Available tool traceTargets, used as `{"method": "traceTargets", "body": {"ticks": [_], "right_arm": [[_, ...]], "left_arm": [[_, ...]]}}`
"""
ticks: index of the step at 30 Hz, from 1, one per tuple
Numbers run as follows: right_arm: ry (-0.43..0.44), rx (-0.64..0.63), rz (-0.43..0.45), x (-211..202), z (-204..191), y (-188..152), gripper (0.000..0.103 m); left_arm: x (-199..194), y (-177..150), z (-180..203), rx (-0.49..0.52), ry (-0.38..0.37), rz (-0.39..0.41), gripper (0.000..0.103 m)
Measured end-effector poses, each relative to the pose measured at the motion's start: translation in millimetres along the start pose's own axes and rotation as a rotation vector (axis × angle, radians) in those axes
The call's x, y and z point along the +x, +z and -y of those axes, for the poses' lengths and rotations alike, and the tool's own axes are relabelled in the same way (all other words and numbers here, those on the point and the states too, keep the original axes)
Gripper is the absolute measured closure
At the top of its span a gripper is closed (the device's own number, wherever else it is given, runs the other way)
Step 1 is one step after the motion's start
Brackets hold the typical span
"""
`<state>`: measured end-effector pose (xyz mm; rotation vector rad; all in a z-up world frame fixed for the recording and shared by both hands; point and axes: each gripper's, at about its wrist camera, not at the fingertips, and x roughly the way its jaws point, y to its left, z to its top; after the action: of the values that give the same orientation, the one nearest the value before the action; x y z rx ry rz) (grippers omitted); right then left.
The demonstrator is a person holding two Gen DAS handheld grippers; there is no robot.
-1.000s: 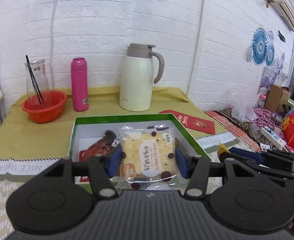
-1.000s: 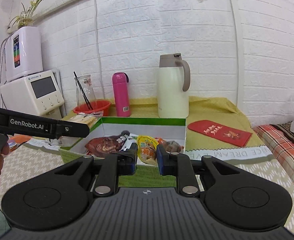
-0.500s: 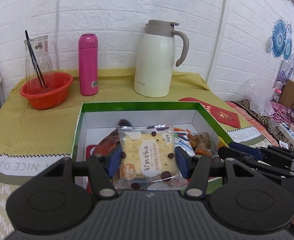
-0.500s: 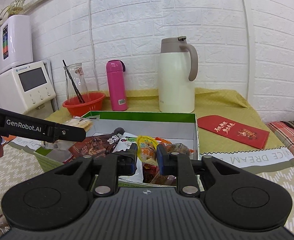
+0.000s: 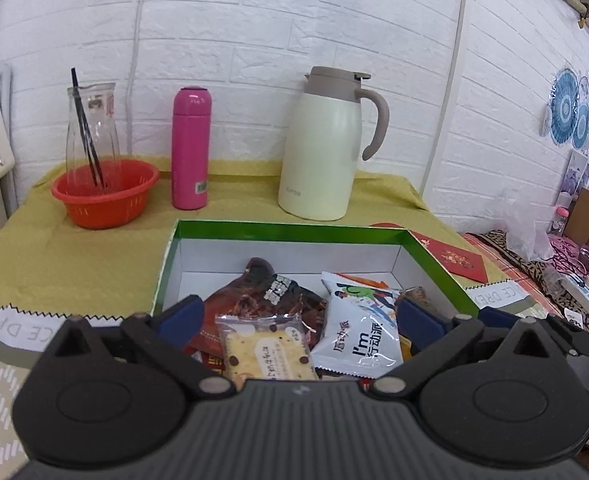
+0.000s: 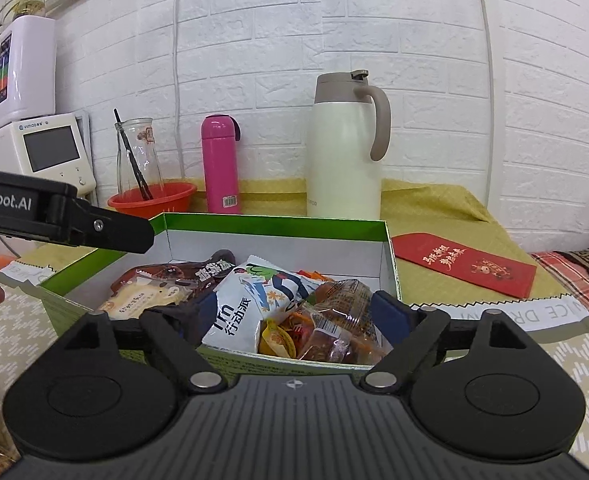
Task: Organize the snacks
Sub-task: 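Carry both snacks into the box and open both tools, then move both tools onto the pink-edged nut bag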
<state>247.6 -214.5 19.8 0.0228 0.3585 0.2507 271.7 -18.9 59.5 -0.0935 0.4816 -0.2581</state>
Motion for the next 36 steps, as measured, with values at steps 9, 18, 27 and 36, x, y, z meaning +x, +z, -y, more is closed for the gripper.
{"method": "traceTargets", "body": {"ticks": [9,18,27,36], "right_arm": [[0.021,-0.009,0.041,-41,-12,13,0.0],[0.071,-0.05,0.047,-107,-35,15,0.0],[0.176,-0.01,-0.06,-156,-59,-19,0.0],[0.303,0.125,-0.245,-133,-103,-63,0.0]], "left_arm": [[-52,3,7,0.019,0.002,0.029,0.0],[-135,-14,0,-0.013,0.029,0.027,0.0],[-178,-86,-35,-0.074,0.054,-0.069,0.0],[-193,-127,-64,-0.163,0.014,-0.126,0.0]]}}
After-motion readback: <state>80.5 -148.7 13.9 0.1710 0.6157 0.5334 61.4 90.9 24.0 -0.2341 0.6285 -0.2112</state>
